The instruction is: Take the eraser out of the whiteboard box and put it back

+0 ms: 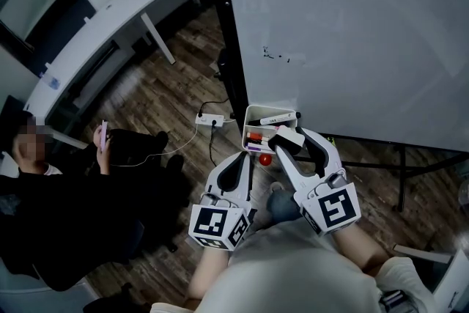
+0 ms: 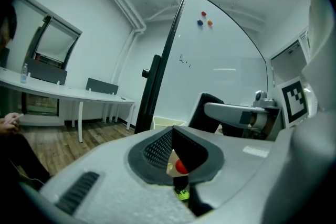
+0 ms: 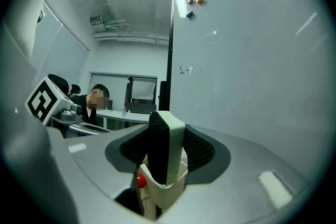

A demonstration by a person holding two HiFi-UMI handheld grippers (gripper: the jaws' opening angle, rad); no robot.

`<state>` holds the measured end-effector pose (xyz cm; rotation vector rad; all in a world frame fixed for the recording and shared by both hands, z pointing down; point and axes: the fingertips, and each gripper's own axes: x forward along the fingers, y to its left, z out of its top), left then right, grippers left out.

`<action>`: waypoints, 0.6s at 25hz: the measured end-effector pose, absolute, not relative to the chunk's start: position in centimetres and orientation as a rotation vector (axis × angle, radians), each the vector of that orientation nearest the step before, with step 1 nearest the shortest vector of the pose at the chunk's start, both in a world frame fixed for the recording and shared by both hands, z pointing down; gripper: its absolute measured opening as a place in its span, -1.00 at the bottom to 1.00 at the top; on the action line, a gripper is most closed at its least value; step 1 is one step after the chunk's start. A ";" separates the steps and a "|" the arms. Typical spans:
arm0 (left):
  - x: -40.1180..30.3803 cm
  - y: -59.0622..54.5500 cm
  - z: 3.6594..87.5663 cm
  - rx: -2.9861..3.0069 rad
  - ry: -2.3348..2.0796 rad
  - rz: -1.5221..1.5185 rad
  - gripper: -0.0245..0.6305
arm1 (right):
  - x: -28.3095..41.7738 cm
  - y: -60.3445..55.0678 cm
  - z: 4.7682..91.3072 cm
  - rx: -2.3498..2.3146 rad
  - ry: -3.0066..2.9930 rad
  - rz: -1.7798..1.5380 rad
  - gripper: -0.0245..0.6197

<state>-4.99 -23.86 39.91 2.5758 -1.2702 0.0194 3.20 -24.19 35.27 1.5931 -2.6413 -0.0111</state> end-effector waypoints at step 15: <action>-4.9 -25.3 40.9 2.554 -1.272 0.044 -0.91 | 3.0 -25.9 37.5 1.545 -2.609 0.044 -0.31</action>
